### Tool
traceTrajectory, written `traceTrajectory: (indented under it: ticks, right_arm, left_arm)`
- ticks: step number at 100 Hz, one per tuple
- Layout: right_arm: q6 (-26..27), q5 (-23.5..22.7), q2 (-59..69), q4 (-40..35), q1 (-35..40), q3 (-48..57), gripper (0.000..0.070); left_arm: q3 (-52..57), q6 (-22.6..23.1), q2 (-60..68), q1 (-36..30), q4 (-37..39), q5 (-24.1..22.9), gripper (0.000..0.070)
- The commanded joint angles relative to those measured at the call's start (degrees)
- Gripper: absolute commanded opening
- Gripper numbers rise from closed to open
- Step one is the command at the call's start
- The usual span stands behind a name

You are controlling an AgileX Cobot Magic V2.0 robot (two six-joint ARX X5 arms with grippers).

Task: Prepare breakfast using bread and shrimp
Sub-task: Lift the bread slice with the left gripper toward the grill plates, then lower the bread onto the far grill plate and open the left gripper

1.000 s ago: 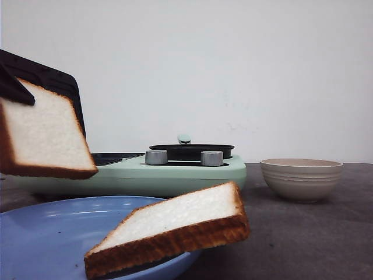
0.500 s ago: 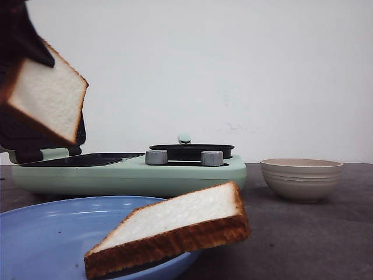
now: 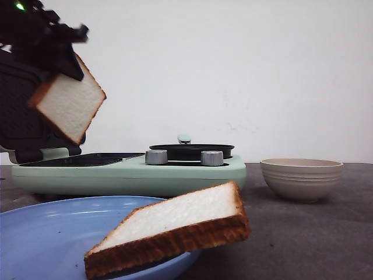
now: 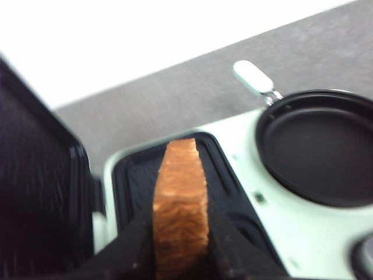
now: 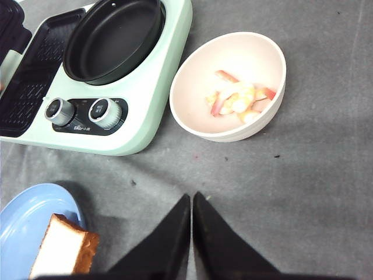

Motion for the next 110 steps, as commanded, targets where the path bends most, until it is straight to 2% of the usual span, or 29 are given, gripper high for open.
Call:
traceTrajectory:
  ticks: [1, 23, 58, 86, 110]
  right_arm:
    - [-0.8, 0.0, 0.2, 0.2, 0.0, 0.9, 0.0]
    - [-0.9, 0.0, 0.2, 0.2, 0.0, 0.9, 0.0]
    - [-0.9, 0.1, 0.2, -0.1, 0.0, 0.9, 0.0]
    - [-1.1, 0.4, 0.2, -0.3, 0.0, 0.9, 0.0]
    - [-2.0, 0.5, 0.2, -0.3, 0.0, 0.9, 0.0]
  left_arm:
    - [2.9, 4.7, 2.9, -0.1, 2.0, -0.5, 0.0003]
    - [12.8, 11.3, 13.7, 0.6, 3.5, -2.6, 0.0003]
    - [25.0, 18.5, 26.4, 1.2, 2.2, -4.0, 0.0003]
    - [26.2, 21.8, 30.9, 1.2, 3.7, -4.6, 0.0003]
    - [26.3, 21.9, 31.6, 1.2, 4.7, -4.6, 0.0003]
